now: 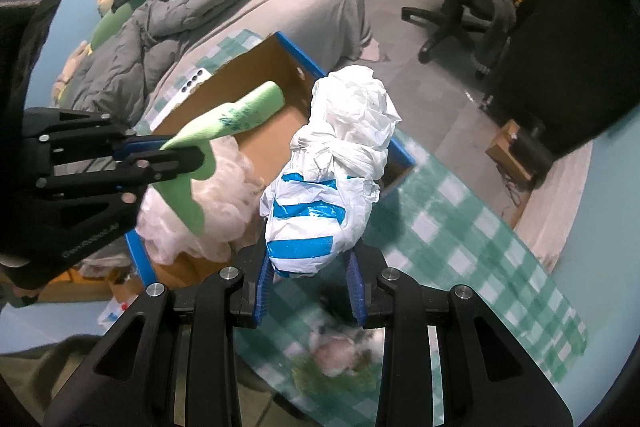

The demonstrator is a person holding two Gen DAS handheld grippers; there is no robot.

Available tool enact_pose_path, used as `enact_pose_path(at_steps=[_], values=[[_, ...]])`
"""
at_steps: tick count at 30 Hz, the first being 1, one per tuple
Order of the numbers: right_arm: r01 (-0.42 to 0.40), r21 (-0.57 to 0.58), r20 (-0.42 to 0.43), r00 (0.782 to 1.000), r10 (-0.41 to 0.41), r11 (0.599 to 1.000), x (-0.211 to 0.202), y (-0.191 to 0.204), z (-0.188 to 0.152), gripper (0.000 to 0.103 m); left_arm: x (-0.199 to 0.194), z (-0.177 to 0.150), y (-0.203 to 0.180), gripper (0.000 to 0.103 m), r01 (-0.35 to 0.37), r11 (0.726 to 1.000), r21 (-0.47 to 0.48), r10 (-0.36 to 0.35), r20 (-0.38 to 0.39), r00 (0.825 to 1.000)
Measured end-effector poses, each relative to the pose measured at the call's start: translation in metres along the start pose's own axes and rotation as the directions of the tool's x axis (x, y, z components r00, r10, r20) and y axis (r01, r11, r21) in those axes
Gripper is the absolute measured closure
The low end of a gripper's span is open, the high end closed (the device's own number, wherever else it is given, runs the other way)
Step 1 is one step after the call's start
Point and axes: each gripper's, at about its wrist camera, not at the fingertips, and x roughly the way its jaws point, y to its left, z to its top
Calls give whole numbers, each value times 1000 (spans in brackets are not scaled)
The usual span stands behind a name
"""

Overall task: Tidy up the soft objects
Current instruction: 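Carry both cloths over the cardboard box and open both tools to drop them, then move both tools out of the box back over the checked sheet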

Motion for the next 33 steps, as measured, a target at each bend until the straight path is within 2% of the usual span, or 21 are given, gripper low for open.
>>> enact_pose_path(at_steps=[7,14,17,19,22,25,33], values=[[-21,-2,-30,999,21,1000,26,8,17,73,19,9,21,96,-18,1000,3,18,-24,1000],[-52,2,-43,998,52,999,40,14,30,73,37,17,36,96,-3,1000,-9,2,-51,999],[-69,2,-53,996,69,998,45,15,33,69,41,19,39,90,-13,1000,-19,12,-59,998],[-63,-4,-53,997,63,998,48,15,34,68,42,19,39,77,-13,1000,-17,12,-66,998],[-47,-4,-55,997,47,999,48,14,33,60,39,17,37,65,-29,1000,-5,28,-55,998],[-41,2,-45,998,41,999,46,12,32,49,37,14,37,59,-37,999,-5,37,-50,998],[-16,33,-27,1000,17,999,36,1,25,45,30,8,40,56,-48,998,-39,46,-53,998]])
